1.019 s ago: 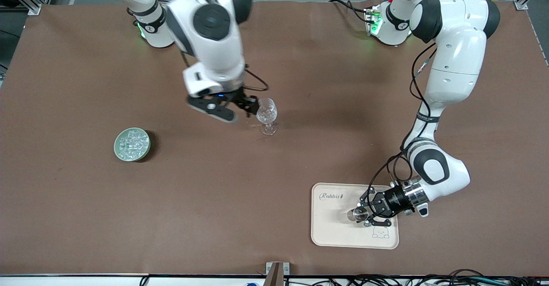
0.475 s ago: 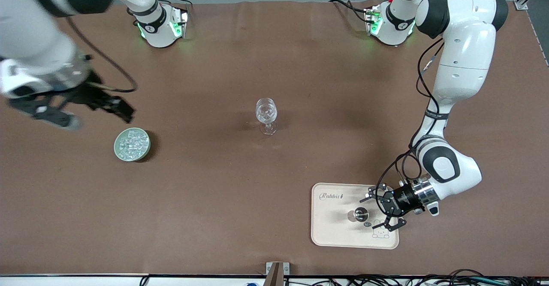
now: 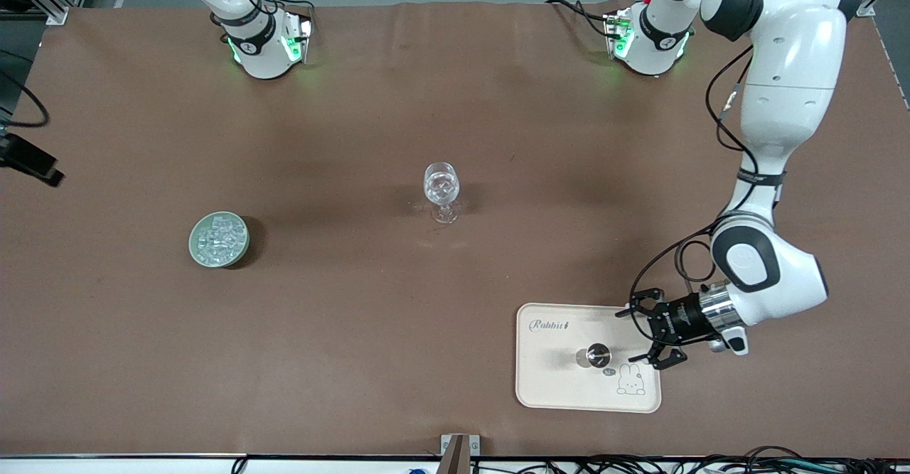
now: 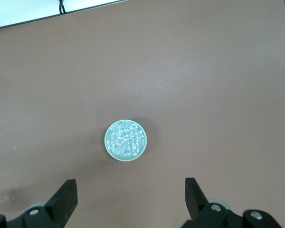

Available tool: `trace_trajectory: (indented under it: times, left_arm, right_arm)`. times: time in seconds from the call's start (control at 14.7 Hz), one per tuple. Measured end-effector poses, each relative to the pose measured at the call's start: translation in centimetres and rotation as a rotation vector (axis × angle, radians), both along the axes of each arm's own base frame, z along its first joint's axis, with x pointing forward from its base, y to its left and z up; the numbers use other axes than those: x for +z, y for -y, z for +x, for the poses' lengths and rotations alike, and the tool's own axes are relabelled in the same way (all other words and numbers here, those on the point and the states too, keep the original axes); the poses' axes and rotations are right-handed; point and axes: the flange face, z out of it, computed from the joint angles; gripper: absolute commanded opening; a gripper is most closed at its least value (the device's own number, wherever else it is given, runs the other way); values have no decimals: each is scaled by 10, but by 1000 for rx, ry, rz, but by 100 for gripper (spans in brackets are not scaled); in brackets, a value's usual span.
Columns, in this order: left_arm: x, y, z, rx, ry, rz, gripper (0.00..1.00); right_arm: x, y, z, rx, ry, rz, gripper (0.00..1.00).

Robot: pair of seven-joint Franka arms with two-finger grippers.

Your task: Pour wine and add ice with both arms

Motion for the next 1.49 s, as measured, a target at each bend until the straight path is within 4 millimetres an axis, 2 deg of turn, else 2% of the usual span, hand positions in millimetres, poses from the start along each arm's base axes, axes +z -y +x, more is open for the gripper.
trace_trajectory:
  times: [0.14, 0.34, 0.54, 0.75, 1.02, 1.22, 1.49]
  left_arm:
    - [22, -15, -3, -96, -7, 72, 100]
    - [54, -45, -10, -236, 14, 127, 100]
    - [89, -58, -16, -404, 76, 244, 100]
    - [129, -51, -20, -538, 137, 392, 100]
    - [186, -26, -28, -783, 268, 553, 100]
    - [219, -15, -36, -978, 389, 579, 100]
    - [264, 0, -56, -1129, 456, 638, 100]
  right_arm:
    - [2, -2, -7, 5, 0, 3, 100]
    - [-2, -13, -4, 26, 14, 3, 100]
    - [-3, -18, -3, 33, 17, 16, 100]
    - [-4, -19, -3, 34, 17, 27, 100]
    - [-4, -19, -3, 34, 16, 30, 100]
    - [-5, -19, -3, 34, 15, 31, 100]
    - [-5, -19, -3, 35, 14, 32, 100]
